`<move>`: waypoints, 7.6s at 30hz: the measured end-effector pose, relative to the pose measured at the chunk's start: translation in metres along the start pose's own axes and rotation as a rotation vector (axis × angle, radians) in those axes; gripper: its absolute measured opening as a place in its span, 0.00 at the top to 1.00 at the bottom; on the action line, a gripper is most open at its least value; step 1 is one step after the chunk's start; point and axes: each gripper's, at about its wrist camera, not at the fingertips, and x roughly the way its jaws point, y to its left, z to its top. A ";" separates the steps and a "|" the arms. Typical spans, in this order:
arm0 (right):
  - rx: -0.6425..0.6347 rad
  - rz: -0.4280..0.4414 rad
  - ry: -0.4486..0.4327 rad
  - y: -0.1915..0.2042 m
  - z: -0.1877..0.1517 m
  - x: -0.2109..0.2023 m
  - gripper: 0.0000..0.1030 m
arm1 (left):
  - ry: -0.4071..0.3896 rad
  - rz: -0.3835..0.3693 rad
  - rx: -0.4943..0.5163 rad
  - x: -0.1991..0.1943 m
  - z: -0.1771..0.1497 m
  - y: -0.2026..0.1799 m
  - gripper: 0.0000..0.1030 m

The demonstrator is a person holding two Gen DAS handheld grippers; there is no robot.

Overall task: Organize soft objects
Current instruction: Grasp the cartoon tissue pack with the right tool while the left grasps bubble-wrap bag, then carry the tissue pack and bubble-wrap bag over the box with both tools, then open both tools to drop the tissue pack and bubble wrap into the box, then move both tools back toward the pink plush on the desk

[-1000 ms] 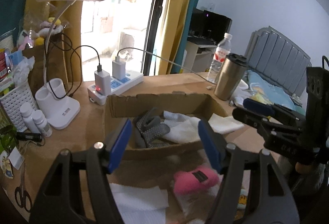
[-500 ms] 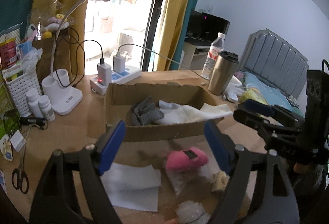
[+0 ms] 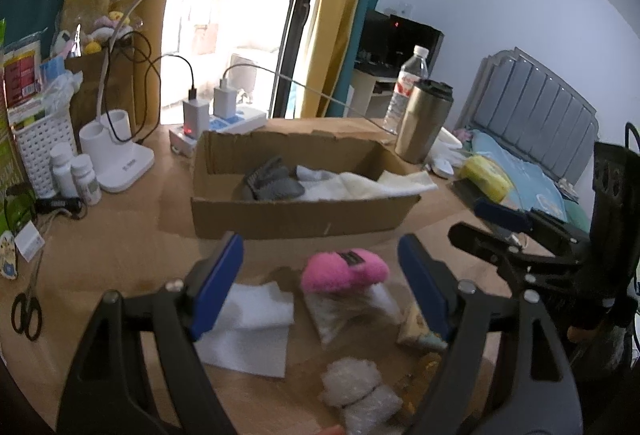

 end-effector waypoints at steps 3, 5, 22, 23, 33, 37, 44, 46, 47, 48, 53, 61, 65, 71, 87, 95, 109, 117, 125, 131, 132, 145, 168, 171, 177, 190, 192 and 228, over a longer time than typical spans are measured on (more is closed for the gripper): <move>0.003 0.003 0.012 0.000 -0.010 -0.001 0.35 | 0.010 -0.002 -0.003 0.000 -0.006 -0.004 0.21; 0.008 0.007 0.022 0.000 -0.017 -0.002 0.35 | 0.019 0.000 -0.005 0.000 -0.011 -0.005 0.21; -0.012 0.066 0.124 0.002 -0.056 0.009 0.34 | 0.120 -0.001 -0.038 0.012 -0.058 -0.016 0.21; -0.014 0.069 0.135 0.002 -0.058 0.010 0.34 | 0.129 0.001 -0.040 0.013 -0.061 -0.016 0.21; -0.019 0.088 0.193 0.000 -0.072 0.021 0.34 | 0.207 0.026 -0.052 0.024 -0.084 -0.019 0.21; -0.022 0.092 0.213 0.000 -0.076 0.026 0.35 | 0.230 0.030 -0.038 0.027 -0.091 -0.022 0.21; -0.015 0.098 0.243 -0.001 -0.080 0.033 0.35 | 0.254 0.045 -0.001 0.031 -0.099 -0.029 0.27; -0.011 0.104 0.246 -0.002 -0.080 0.033 0.38 | 0.254 0.050 0.004 0.032 -0.101 -0.031 0.45; -0.008 0.109 0.244 -0.002 -0.080 0.033 0.40 | 0.254 0.049 0.006 0.031 -0.102 -0.032 0.48; -0.007 0.112 0.244 -0.003 -0.080 0.033 0.41 | 0.257 0.047 0.013 0.032 -0.102 -0.033 0.49; -0.011 0.117 0.231 -0.005 -0.080 0.029 0.49 | 0.276 0.034 0.047 0.036 -0.103 -0.040 0.54; -0.008 0.112 0.191 -0.010 -0.072 0.020 0.50 | 0.265 0.006 0.055 0.032 -0.099 -0.046 0.55; -0.007 0.110 0.166 -0.012 -0.065 0.015 0.50 | 0.247 0.001 0.055 0.027 -0.092 -0.047 0.55; -0.004 0.107 0.139 -0.016 -0.054 0.010 0.50 | 0.216 0.000 0.055 0.018 -0.080 -0.047 0.55; -0.017 0.089 0.084 -0.021 -0.019 0.007 0.50 | 0.125 0.002 0.052 0.002 -0.039 -0.040 0.55; -0.022 0.078 0.064 -0.023 -0.004 0.009 0.49 | 0.104 -0.008 0.067 0.003 -0.022 -0.038 0.55; -0.034 0.061 0.047 -0.026 0.017 0.020 0.50 | 0.061 0.000 0.095 0.010 0.007 -0.032 0.55; -0.033 0.056 0.044 -0.032 0.031 0.032 0.49 | 0.056 -0.014 0.102 0.020 0.022 -0.030 0.55; -0.029 0.049 0.044 -0.039 0.043 0.045 0.49 | 0.044 -0.016 0.106 0.033 0.041 -0.025 0.55; -0.023 0.048 0.043 -0.048 0.053 0.058 0.49 | 0.043 -0.016 0.100 0.048 0.051 -0.020 0.55; -0.022 0.049 0.041 -0.050 0.055 0.060 0.49 | 0.043 -0.015 0.096 0.052 0.052 -0.018 0.55; -0.007 0.074 0.054 -0.064 0.066 0.092 0.49 | 0.070 -0.010 0.059 0.093 0.065 -0.008 0.55; 0.028 0.080 0.080 -0.077 0.071 0.119 0.33 | 0.158 -0.052 0.036 0.151 0.069 -0.016 0.36; 0.035 0.068 0.069 -0.078 0.072 0.116 0.33 | 0.159 -0.045 0.040 0.150 0.070 -0.018 0.23; 0.031 0.052 0.060 -0.077 0.072 0.105 0.33 | 0.126 -0.029 0.024 0.136 0.070 -0.014 0.23; 0.010 0.040 0.034 -0.059 0.068 0.076 0.33 | 0.071 -0.009 0.012 0.097 0.066 -0.009 0.23; 0.006 0.038 0.030 -0.055 0.067 0.072 0.33 | 0.062 -0.010 0.012 0.092 0.065 -0.010 0.23; -0.067 0.060 0.102 0.023 0.038 0.069 0.27 | 0.026 0.053 -0.108 0.031 0.012 0.056 0.20</move>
